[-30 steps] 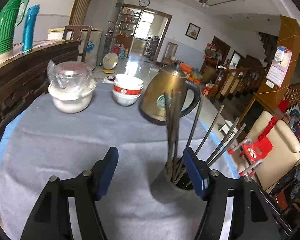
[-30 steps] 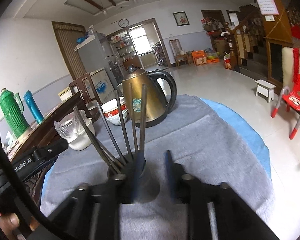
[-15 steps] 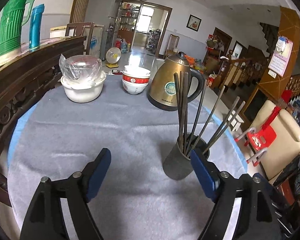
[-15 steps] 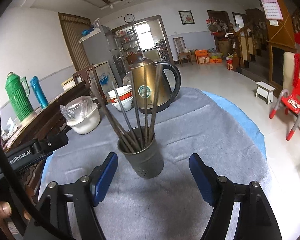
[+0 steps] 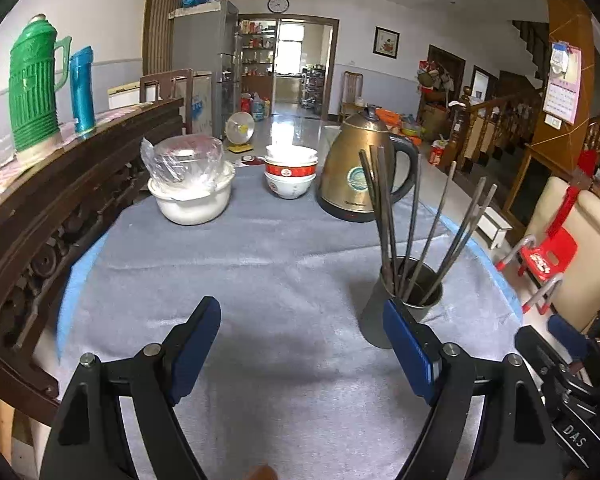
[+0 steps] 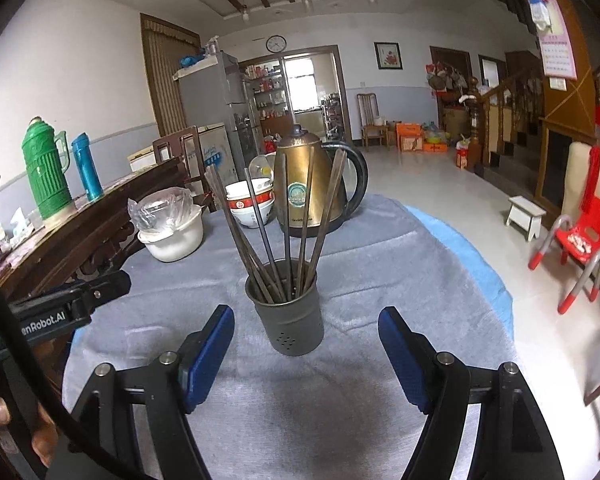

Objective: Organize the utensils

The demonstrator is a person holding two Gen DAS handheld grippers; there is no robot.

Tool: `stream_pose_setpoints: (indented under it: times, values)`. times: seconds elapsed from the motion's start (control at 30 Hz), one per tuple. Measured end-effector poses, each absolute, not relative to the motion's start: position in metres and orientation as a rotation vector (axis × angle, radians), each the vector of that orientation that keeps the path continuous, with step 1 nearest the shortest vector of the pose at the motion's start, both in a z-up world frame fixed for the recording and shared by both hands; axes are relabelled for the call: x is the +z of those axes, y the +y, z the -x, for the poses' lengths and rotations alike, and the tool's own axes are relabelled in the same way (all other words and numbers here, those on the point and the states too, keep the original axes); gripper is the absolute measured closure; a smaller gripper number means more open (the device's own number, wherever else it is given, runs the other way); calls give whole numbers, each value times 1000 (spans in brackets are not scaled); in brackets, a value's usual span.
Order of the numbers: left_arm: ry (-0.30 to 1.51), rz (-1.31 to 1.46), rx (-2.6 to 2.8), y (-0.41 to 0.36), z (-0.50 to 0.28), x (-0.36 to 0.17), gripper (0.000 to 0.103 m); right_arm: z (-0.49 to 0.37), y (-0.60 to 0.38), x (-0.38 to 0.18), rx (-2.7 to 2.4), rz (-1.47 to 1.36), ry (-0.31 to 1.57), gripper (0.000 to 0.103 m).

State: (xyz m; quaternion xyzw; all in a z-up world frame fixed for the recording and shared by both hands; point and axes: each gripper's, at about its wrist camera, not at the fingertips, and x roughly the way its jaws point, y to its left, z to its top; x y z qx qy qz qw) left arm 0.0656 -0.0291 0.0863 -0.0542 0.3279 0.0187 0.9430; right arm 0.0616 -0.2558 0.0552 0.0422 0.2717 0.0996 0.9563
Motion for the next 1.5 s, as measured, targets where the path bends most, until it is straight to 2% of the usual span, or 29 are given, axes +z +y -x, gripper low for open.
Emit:
stream_pose_setpoints:
  times: [0.07,0.3,1.5]
  values:
    - [682,112,39,-29,-67,87,7,-59,-258,57,197,-73,549,25]
    - [661,99,11,-36,-66,94,3,-53,-257,65,197,-49,533,24]
    - [645,42,-20,-52,-71,109,2,-59,-247,77,195,-5,524,23]
